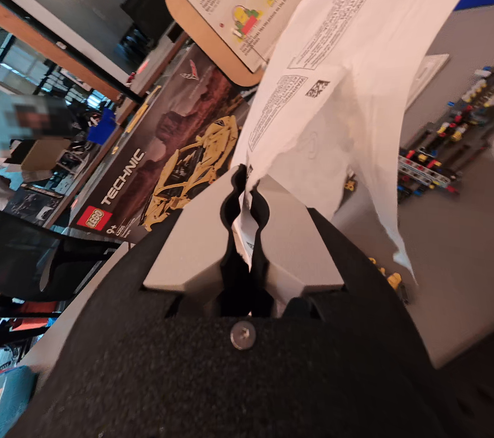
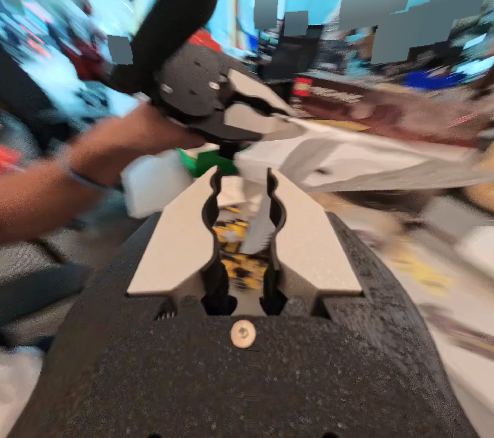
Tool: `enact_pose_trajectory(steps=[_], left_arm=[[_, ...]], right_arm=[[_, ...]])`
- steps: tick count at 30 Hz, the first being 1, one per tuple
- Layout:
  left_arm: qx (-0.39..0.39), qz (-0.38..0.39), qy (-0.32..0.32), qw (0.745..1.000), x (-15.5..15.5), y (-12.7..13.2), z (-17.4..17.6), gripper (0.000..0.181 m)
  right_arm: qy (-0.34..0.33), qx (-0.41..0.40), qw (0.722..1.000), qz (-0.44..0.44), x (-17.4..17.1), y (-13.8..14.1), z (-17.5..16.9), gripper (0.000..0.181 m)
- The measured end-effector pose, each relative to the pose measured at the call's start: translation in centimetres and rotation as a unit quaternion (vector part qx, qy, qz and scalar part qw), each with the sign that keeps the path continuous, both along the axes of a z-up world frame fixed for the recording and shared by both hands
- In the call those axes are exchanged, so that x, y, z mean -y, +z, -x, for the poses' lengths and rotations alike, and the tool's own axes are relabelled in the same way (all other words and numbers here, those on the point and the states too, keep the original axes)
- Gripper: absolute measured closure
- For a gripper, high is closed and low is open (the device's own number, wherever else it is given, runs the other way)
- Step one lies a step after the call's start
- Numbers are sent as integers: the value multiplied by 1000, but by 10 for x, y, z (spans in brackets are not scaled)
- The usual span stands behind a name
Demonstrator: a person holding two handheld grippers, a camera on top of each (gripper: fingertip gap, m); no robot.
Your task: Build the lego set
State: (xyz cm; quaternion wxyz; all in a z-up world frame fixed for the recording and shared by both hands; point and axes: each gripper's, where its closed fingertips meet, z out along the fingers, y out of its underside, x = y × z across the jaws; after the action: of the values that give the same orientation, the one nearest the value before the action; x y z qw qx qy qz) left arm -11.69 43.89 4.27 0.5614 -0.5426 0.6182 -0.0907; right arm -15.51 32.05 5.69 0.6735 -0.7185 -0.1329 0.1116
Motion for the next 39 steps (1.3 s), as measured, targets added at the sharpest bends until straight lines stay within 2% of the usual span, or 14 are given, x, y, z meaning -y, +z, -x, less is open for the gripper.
enact_pose_trajectory(steps=[1, 3, 4, 6, 8, 10, 11, 14, 17, 20, 22, 32, 37, 39], left_arm=[[14, -6, 10, 1000, -3, 2, 1, 181], [37, -17, 21, 999, -6, 3, 1, 181], [53, -15, 22, 998, -4, 2, 0, 181], [80, -4, 20, 997, 2, 0, -3, 181], [105, 1, 19, 994, 7, 0, -5, 181], [134, 6, 17, 991, 11, 4, -4, 181], [153, 1, 20, 988, 9, 8, -2, 181], [222, -14, 2, 975, 1, 22, 6, 181], [292, -41, -47, 954, -6, 34, 16, 181], [331, -143, -79, 929, -11, 42, 32, 181], [334, -194, -82, 919, -16, 37, 37, 181], [406, -281, -115, 862, -13, 36, 46, 181], [398, -293, -87, 865, -26, 25, 40, 181], [408, -265, -78, 870, -31, 27, 39, 181]], right_arm=[[14, -78, 997, 18, -1, -6, 7, 139], [-41, -166, 982, 74, -18, -33, -1, 115], [-53, -203, 975, 69, -26, -38, -6, 105], [-77, -268, 960, 42, -41, -41, -20, 106], [-128, -274, 952, 38, -58, -51, -42, 110], [-144, -292, 944, 45, -74, -60, -54, 127], [-143, -300, 942, 49, -81, -64, -60, 144], [-153, -270, 951, 7, -98, -58, -78, 173], [-121, -149, 978, -86, -119, -35, -79, 176], [-85, -67, 978, -178, -127, -13, -77, 177], [-41, -77, 979, -182, -131, -7, -72, 179], [-12, -37, 968, -248, -133, -3, -67, 181], [-11, -52, 974, -222, -140, -18, -71, 181], [-17, -52, 979, -197, -144, -24, -73, 181]])
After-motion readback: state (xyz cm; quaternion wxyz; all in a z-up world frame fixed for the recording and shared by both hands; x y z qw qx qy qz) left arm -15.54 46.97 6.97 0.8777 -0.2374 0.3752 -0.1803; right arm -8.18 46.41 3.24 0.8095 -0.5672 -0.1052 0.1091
